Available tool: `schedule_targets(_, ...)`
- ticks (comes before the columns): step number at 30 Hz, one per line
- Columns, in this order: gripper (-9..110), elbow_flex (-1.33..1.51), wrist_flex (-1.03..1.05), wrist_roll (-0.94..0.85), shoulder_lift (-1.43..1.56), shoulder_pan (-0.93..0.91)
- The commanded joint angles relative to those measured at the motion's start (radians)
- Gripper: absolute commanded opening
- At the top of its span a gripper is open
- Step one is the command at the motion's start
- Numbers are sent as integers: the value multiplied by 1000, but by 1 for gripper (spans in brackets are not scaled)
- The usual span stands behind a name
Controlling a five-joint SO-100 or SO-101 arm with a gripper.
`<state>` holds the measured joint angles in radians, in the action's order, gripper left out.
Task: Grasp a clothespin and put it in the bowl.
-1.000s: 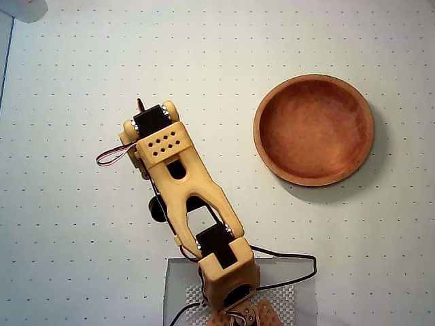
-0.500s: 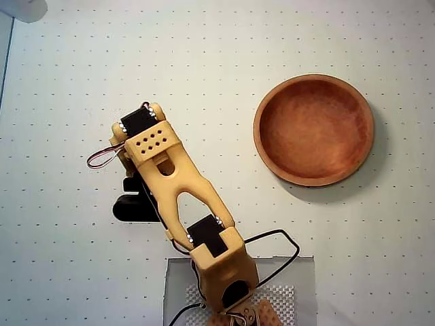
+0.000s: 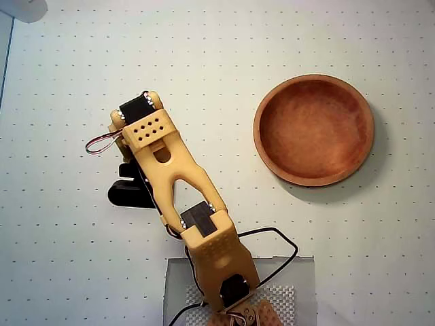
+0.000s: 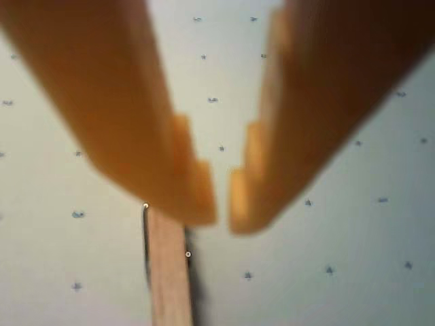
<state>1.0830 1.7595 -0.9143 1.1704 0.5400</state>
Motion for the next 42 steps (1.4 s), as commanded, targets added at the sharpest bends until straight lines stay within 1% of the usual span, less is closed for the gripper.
schedule_targets(1,13,-92,14,-31,3,-2)
schedule_targets(5,17,-138,14,-34,-31,-12)
schedule_targets(12,18,-249,14,-35,-107,-38)
schedule_targets(25,18,-436,14,-35,-353,-104)
schedule_targets(42,18,-514,14,-35,-500,-110)
